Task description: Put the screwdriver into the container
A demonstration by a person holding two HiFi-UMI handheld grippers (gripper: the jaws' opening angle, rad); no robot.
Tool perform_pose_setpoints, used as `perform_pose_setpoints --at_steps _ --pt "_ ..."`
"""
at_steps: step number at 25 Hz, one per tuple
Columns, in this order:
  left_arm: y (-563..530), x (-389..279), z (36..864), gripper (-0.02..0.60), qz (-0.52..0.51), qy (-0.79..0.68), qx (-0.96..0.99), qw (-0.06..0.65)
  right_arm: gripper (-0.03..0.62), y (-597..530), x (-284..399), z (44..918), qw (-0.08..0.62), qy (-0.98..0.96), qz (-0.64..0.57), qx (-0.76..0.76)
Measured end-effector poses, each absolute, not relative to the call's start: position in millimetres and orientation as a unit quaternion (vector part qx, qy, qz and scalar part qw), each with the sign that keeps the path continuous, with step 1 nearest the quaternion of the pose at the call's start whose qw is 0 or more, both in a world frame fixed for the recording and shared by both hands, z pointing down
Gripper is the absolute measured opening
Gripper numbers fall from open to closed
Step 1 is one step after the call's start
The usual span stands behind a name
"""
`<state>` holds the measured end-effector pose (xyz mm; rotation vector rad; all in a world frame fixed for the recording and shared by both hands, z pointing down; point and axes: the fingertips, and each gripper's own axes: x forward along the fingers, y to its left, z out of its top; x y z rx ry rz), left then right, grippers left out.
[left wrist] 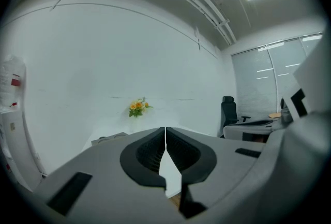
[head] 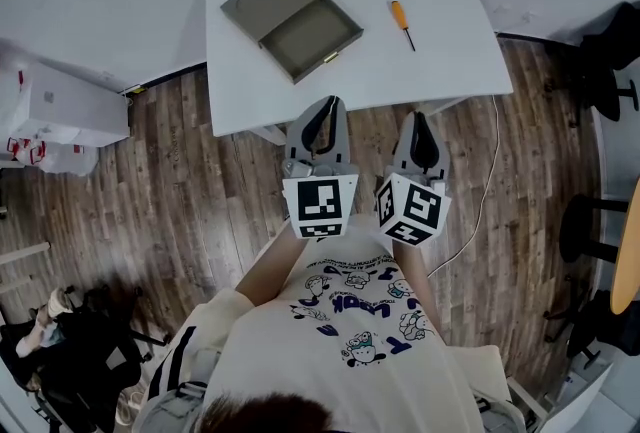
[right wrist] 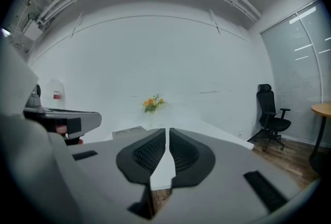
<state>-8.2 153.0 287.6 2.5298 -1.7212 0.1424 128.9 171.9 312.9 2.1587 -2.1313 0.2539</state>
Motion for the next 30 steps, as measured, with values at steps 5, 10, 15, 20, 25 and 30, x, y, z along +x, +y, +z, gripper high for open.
perform_pose_setpoints --at_steps 5,10,15,20,25,30 --pt "137.0 -10.2 292.8 0.020 0.052 -0.555 0.829 0.043 0.041 160.5 124.5 319.3 0.053 -0.695 0.091 0.711" --pt "120.8 -7.9 298.6 0.020 0.060 -0.549 0.832 0.050 0.041 146.2 123.8 325.3 0.059 -0.692 0.101 0.712" --pt "101.6 2.2 303.4 0.020 0.062 -0.547 0.833 0.057 0.041 127.9 133.4 329.2 0.064 -0.689 0.103 0.715" --pt "73.3 10.0 309.4 0.020 0.065 -0.556 0.826 0.062 0.041 95.8 147.1 333.6 0.066 -0.691 0.104 0.712" --pt "39.2 21.8 312.4 0.020 0.070 -0.569 0.817 0.064 0.041 57.0 161.7 337.1 0.071 -0.700 0.107 0.703" --pt "2.4 35.6 316.9 0.020 0.076 -0.581 0.807 0.071 0.041 16.1 177.4 341.5 0.077 -0.709 0.110 0.693"
